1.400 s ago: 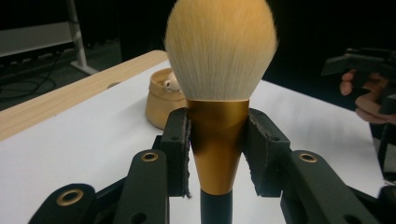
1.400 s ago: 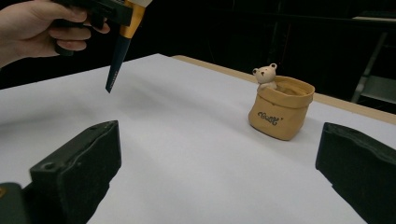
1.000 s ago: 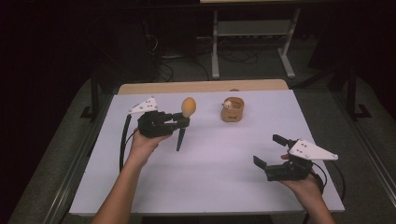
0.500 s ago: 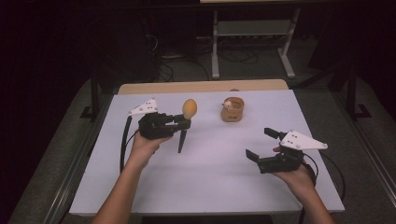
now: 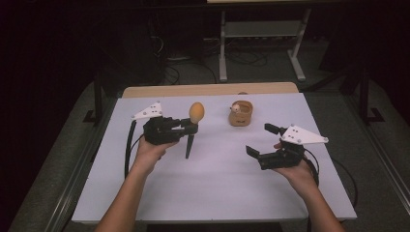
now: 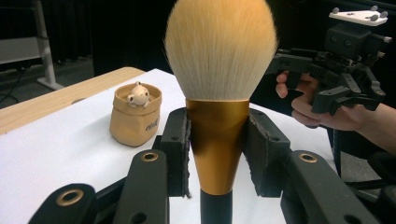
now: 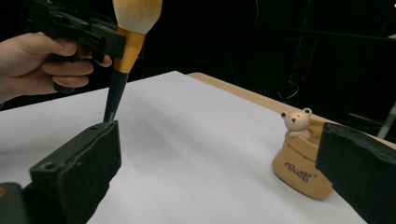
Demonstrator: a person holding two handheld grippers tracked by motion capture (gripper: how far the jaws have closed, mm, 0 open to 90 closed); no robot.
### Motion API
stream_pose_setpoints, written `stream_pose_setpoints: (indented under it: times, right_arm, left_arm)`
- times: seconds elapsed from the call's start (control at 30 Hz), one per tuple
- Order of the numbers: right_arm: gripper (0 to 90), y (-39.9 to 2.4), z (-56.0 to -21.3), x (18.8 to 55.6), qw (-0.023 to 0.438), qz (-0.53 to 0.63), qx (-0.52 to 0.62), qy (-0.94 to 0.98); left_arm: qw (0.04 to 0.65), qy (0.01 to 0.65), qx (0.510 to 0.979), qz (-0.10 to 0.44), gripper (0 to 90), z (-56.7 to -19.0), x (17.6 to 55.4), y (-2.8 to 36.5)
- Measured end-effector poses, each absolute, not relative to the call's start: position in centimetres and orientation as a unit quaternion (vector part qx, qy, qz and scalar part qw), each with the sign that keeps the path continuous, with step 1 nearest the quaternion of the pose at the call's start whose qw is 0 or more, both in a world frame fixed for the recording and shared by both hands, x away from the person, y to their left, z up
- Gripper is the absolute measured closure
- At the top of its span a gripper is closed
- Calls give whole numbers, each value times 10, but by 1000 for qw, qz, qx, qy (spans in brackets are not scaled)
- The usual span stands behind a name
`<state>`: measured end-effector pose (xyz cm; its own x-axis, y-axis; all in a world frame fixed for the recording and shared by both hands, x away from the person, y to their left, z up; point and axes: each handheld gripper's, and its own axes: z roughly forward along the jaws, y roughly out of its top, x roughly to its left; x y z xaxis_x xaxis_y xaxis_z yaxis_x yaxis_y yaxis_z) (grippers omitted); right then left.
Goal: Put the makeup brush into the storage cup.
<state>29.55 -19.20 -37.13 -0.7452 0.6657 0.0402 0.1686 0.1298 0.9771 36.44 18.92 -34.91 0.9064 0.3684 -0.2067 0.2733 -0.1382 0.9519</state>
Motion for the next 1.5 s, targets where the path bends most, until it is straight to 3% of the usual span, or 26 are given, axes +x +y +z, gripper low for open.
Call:
stream_pose_setpoints:
  times: [0.87,1.5]
  right_arm:
    - [0,-167,-374,314,187,588,281,735]
    - [55,-140,-383,313,150,594,275,741]
  left_arm:
    - [640,198,742,27,632,-347,361,182]
    - [653,185,734,19,632,-350,354,161]
